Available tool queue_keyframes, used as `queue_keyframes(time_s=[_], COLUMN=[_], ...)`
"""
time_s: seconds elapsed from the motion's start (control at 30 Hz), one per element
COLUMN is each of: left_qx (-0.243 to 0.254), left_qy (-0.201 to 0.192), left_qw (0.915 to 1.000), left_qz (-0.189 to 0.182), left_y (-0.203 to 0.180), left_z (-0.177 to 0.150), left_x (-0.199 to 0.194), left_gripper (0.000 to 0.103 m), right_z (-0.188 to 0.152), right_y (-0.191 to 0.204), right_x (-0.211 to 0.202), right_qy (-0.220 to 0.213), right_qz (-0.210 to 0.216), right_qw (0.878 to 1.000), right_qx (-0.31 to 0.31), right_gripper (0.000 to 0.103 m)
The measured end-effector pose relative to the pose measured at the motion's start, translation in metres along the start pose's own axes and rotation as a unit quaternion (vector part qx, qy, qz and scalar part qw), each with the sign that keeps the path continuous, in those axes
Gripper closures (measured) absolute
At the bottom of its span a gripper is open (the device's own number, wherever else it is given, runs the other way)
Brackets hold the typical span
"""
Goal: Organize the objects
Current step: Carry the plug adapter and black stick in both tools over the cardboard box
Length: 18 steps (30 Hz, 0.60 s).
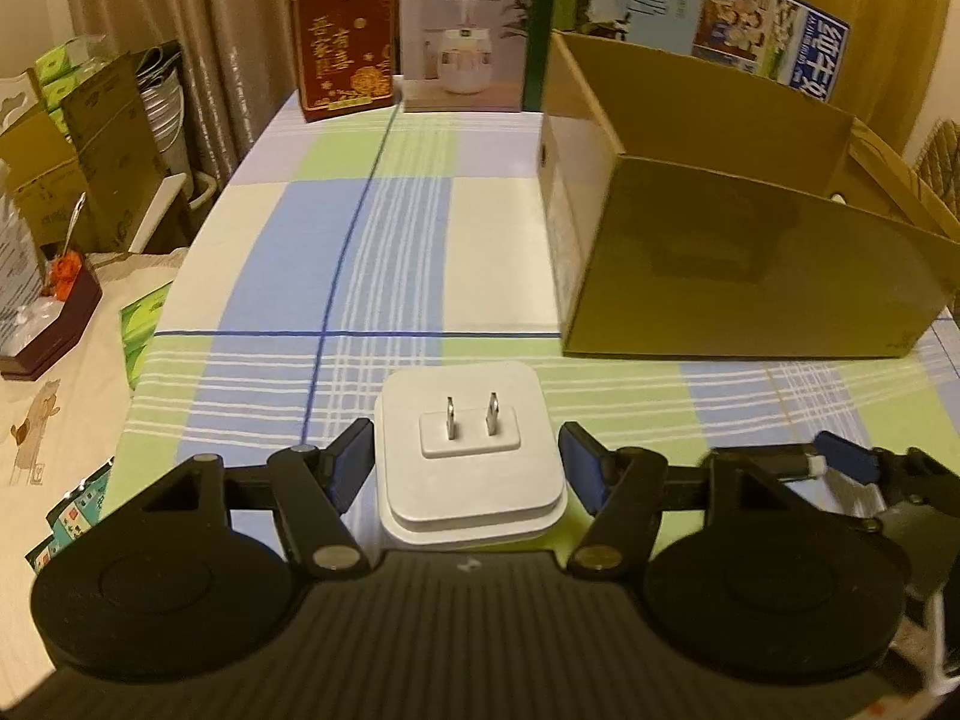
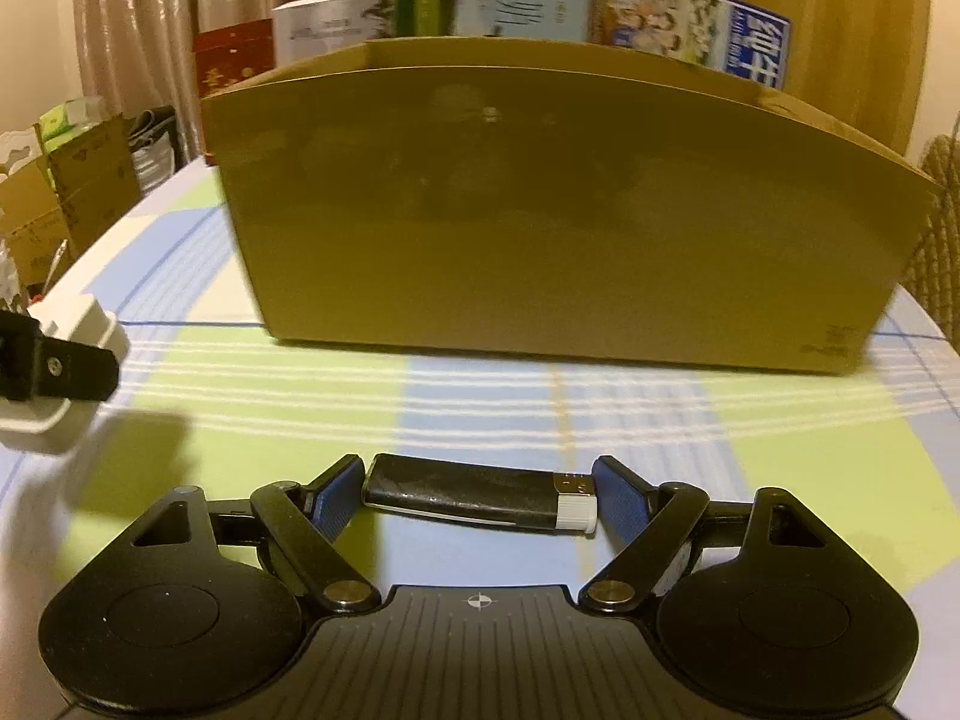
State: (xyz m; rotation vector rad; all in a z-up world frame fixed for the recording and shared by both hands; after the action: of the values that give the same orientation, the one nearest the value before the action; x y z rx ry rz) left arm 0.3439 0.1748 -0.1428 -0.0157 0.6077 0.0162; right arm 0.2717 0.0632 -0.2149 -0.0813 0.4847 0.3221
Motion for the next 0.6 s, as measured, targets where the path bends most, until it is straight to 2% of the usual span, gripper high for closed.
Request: queue_keyframes(time_s=[0.2,0.4,0.6], left_qx=[0.017,0.033,0.033], left_qy=[-0.005,-0.025,-0.046], left_qw=[0.9996,0.9981,0.9961], left_qz=[-0.020,-0.046,-0.067], left_y=[-0.028,-0.063,-0.097], left_z=[0.008,0.024,0.042], left_x=[-0.004,-0.018,-0.034], left_gripper=[0.040,0.040,0.040], right_z=[0.015,0.056,0.092], right_y=[-0.044,-0.098,-0.135], right_x=[-0.023,-0.056,-0.090], right_qy=[-0.009,-0.047,-0.074], right_qz=[-0.011,-0.018,-0.012], right_qw=[1.000,0.999,0.997], right_qx=[-0.006,-0.014,-0.029], right_gripper=[0.024,0.024,0.024])
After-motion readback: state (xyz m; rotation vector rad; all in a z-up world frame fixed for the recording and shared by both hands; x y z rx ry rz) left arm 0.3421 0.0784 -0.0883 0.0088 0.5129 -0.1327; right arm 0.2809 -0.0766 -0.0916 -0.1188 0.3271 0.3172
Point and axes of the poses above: each gripper's, at about its wrist camera, not at the fingertips, and x roughly the way its jaws point, y to its left, z to its top, the point moved 9 cm from there along x, roughly the way its jaws point, and after that the axes turned 15 degrees about -y, right-handed, at the moved point
